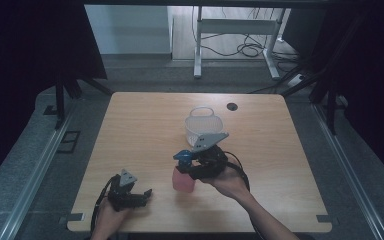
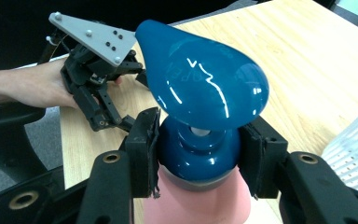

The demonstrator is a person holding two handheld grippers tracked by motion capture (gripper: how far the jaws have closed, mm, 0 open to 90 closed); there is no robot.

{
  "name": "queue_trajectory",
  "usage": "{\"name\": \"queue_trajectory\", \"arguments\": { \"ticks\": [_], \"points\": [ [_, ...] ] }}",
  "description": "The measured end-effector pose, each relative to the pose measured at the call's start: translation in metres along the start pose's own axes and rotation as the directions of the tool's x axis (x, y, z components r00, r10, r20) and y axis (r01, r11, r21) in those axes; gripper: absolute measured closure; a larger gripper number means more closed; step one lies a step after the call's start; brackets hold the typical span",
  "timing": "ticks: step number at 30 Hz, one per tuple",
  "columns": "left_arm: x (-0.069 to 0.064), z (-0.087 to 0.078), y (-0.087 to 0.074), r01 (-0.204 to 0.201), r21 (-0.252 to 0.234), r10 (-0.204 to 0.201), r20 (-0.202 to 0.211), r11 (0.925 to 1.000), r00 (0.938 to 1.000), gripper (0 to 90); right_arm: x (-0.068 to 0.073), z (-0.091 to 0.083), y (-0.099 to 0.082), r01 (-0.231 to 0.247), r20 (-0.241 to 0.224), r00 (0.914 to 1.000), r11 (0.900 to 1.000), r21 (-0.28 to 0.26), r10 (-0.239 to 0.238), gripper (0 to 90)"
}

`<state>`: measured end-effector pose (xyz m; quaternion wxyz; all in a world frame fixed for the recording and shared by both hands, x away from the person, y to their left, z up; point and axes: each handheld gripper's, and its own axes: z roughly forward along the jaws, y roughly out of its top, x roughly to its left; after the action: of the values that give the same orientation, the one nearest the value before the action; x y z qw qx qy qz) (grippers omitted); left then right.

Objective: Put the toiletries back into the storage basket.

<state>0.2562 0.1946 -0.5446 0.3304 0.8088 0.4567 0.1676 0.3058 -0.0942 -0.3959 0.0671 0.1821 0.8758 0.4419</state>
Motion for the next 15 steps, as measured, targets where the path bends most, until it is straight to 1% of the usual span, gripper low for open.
{"name": "queue_trajectory", "arguments": {
  "ticks": [15],
  "points": [
    [0.0, 0.0, 0.0, 0.0, -0.002, 0.0, -0.001, 1.0, 1.0, 11.3, -0.021, -0.013, 0.006, -0.026, 0.054, 0.9982, 0.9996, -0.011, 0.026, 53.0]
  ]
}}
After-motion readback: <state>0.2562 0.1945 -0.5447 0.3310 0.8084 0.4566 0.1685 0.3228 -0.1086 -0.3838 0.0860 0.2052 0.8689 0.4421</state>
